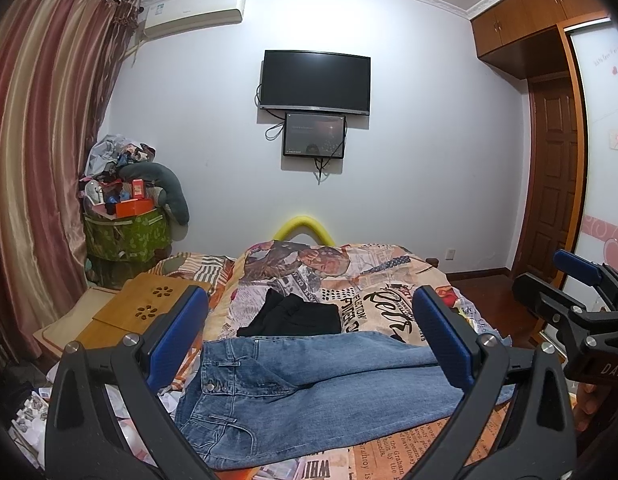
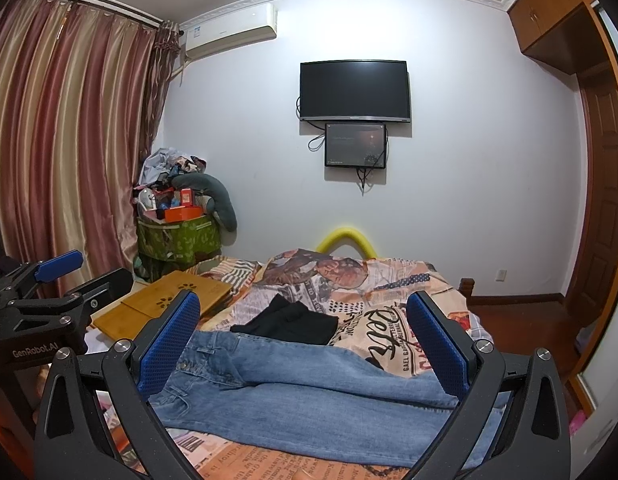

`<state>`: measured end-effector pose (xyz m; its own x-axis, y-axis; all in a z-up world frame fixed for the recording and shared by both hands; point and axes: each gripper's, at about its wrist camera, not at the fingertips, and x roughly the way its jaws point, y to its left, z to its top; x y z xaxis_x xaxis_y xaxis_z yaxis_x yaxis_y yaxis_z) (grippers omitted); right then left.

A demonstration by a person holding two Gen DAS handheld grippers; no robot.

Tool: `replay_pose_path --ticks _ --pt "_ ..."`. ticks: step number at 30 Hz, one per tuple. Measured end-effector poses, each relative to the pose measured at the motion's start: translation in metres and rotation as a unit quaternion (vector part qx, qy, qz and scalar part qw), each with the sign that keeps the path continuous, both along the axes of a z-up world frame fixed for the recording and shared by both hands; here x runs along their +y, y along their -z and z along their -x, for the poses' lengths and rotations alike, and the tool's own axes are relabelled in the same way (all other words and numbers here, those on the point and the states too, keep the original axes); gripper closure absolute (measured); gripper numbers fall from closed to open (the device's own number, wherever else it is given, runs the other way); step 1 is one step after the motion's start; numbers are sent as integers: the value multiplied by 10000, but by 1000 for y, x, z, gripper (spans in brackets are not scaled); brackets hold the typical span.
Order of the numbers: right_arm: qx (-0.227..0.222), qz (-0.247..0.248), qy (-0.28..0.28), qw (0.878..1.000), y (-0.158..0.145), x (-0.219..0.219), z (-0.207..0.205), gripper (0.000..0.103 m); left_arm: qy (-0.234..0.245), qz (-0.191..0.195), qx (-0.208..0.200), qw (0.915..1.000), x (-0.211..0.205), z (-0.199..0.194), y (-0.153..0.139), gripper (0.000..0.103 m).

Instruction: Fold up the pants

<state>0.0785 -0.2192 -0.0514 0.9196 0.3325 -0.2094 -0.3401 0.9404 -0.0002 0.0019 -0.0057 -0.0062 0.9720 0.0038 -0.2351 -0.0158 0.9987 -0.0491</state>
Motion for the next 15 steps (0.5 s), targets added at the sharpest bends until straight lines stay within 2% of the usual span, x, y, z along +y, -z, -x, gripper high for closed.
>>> replay_pose_path --ticks 9,15 --pt "18 9 -9 10000 3 2 -2 1 -2 3 -6 10000 0 1 1 0" --pt "205 -5 -151 9997 9 2 -12 1 34 54 -43 10000 2 -4 2 0"
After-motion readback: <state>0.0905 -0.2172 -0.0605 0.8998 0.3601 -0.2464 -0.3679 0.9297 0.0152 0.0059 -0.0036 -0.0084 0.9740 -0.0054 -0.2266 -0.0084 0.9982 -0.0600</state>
